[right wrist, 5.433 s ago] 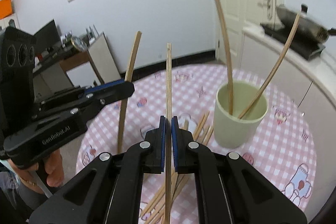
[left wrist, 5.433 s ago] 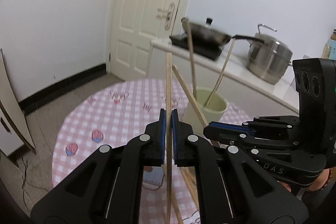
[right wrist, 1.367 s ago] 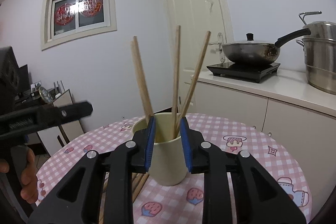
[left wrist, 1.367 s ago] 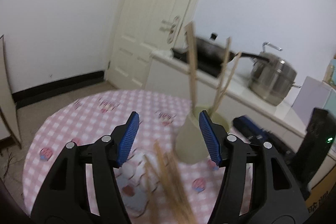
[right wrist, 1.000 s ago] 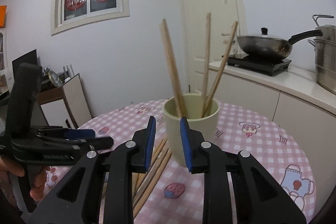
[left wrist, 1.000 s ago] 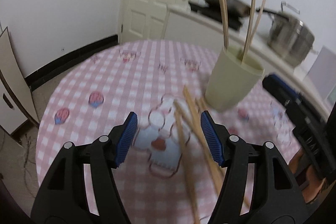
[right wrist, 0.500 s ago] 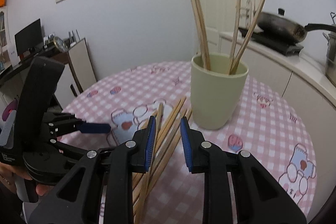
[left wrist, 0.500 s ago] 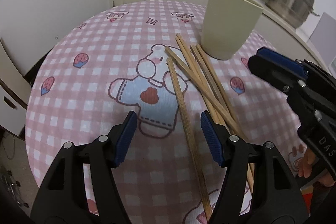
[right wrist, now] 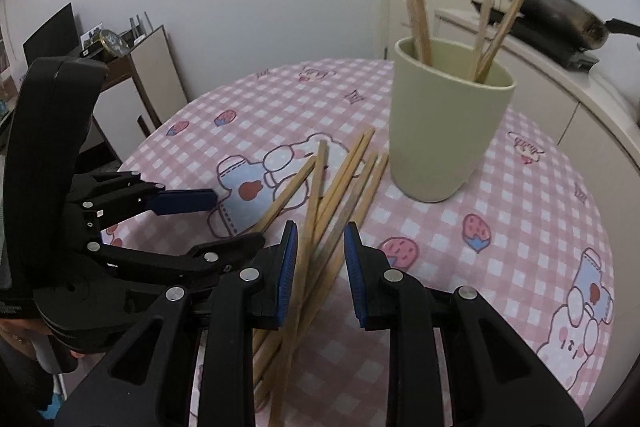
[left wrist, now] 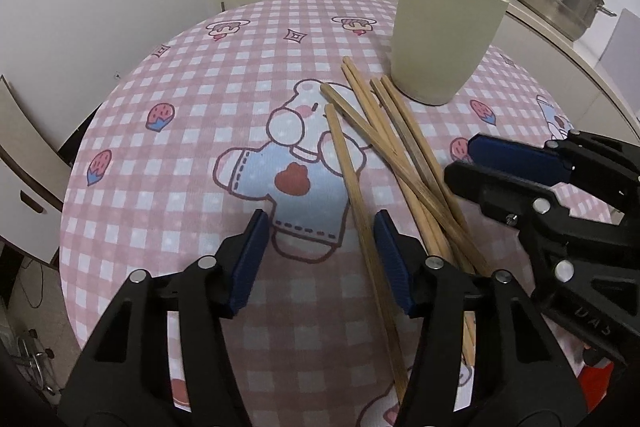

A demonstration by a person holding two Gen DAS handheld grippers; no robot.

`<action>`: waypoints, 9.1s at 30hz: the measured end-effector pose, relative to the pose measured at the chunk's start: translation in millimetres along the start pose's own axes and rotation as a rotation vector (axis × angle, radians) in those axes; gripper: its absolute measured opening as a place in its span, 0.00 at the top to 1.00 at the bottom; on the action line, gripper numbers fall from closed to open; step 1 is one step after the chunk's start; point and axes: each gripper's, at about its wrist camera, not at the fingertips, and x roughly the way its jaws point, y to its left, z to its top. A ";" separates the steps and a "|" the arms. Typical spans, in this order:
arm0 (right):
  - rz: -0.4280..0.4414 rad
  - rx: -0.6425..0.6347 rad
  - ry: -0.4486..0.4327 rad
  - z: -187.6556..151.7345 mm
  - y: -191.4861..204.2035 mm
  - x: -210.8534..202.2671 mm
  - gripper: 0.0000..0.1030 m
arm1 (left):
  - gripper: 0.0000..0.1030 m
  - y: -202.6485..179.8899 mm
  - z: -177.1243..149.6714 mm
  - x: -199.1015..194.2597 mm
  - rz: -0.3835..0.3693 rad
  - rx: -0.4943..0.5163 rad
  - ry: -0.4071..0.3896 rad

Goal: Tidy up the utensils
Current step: 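Close the left gripper on one chopstick while the right gripper closes on another, then lift both held chopsticks upright above the green cup with both grippers, then lower both chopsticks toward the green cup with both grippers, then push both held chopsticks down into the green cup with both grippers, then open both grippers to release the chopsticks into the cup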

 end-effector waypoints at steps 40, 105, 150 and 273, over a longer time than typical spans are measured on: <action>0.029 -0.011 0.143 19.9 -9.8 15.7 1.00 | 0.93 5.7 19.5 -15.2 -0.142 -0.035 -0.158; 0.059 0.060 -0.135 24.4 -25.9 -87.6 0.95 | 0.95 -27.7 67.4 -86.3 -0.222 0.025 -0.395; 0.048 0.140 -0.278 28.1 -43.0 -96.5 0.95 | 0.81 -22.4 34.5 19.5 -0.023 0.140 0.004; -0.240 0.278 -0.551 31.8 -68.3 -90.5 0.80 | 0.40 -34.4 88.4 -64.4 -0.144 -0.043 -0.891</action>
